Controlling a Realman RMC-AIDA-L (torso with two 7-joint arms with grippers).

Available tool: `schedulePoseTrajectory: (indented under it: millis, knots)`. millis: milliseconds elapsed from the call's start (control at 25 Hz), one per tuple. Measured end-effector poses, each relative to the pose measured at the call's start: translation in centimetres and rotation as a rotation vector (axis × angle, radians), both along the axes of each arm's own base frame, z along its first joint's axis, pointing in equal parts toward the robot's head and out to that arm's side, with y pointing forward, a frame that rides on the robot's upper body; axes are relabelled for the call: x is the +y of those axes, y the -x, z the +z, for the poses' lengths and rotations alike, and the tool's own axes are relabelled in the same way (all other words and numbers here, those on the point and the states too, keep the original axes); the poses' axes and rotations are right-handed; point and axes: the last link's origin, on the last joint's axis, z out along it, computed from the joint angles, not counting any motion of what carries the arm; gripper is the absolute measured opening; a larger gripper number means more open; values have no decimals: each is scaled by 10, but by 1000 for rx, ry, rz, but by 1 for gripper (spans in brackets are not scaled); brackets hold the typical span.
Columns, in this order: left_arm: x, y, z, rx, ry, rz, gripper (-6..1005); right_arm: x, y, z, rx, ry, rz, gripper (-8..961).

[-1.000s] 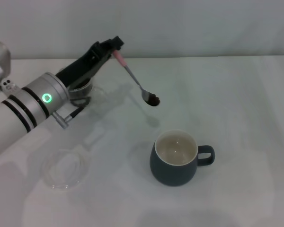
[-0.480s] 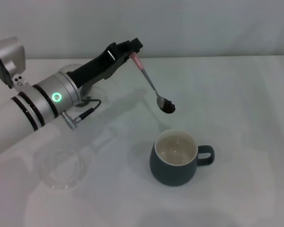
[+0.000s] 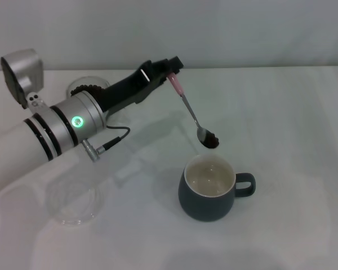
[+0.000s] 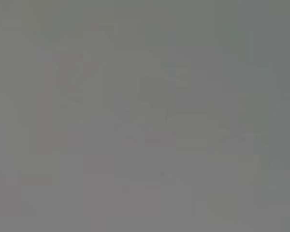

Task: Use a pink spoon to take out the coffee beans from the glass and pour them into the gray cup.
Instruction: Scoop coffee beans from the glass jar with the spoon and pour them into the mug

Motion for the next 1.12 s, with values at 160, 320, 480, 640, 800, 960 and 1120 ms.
schedulePoseTrajectory:
  millis: [160,320,480,640,800,960,1120]
  knots:
    - [-4,2,-7,32,27,-11,132,-3,-3,0,-3,3,-8,872]
    - [-10,5,-13,57,55,-22,131,-10,-9,0,-3,3,-23,872]
    - [-15,7,-16,80,66,-40,131,-18,-14,1,-1,-1,-35,872]
    - [-16,7,-18,119,55,-77,131,-21,-15,-1,5,-1,-41,872]
    - [-15,3,-19,157,43,-127,131,-27,-18,-7,12,4,-55,872]
    - [-12,0,-21,193,36,-154,132,-31,-20,-10,23,2,-67,872]
    - [-8,-5,-21,246,-16,-220,132,-32,-21,-12,29,3,-75,872]
